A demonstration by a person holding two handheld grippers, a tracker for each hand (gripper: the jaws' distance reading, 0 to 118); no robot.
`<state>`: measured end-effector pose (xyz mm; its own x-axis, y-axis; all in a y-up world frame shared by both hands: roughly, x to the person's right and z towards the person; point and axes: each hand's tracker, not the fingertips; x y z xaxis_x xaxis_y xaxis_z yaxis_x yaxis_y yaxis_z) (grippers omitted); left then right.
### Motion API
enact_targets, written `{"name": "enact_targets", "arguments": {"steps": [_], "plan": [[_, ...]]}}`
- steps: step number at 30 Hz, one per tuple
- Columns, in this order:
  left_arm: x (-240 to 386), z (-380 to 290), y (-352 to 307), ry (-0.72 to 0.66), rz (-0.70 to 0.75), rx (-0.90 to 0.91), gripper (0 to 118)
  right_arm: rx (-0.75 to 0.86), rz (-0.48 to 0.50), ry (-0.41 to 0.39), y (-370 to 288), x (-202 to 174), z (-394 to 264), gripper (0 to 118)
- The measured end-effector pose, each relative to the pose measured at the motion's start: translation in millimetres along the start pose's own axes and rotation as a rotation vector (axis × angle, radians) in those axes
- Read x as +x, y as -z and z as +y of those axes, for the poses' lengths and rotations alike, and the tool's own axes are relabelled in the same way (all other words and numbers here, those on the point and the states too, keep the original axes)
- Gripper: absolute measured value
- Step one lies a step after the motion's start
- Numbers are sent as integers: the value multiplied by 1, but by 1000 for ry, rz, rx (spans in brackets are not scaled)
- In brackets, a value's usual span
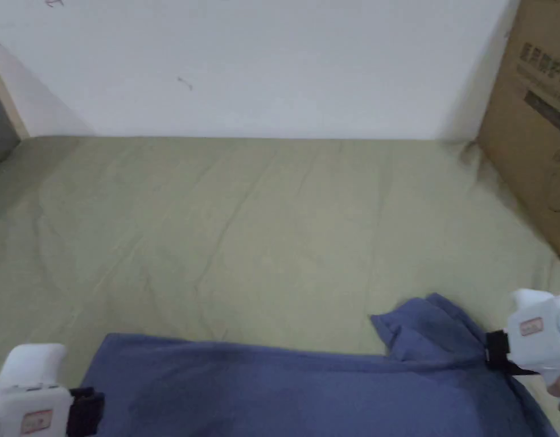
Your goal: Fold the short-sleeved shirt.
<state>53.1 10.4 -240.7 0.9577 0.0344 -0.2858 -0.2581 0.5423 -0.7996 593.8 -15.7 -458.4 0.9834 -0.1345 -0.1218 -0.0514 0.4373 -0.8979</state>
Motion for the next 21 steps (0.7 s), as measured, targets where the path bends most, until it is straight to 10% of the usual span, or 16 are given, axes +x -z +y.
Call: {"name": "enact_targets", "arguments": {"steps": [3, 4, 17, 21], "plan": [[-3, 20, 16, -14, 22, -26, 92, 8, 0, -6, -4, 0, 5, 0], [-8, 28, 20, -43, 15, -25, 94, 12, -5, -17, -6, -2, 5, 0], [-1, 99, 135, 34, 159, -100, 93, 7, 2, -33, -9, 3, 11, 0], [23, 85, 137, 99, 91, -116, 46, 3, -5, -57, -9, 2, 14, 1]]}}
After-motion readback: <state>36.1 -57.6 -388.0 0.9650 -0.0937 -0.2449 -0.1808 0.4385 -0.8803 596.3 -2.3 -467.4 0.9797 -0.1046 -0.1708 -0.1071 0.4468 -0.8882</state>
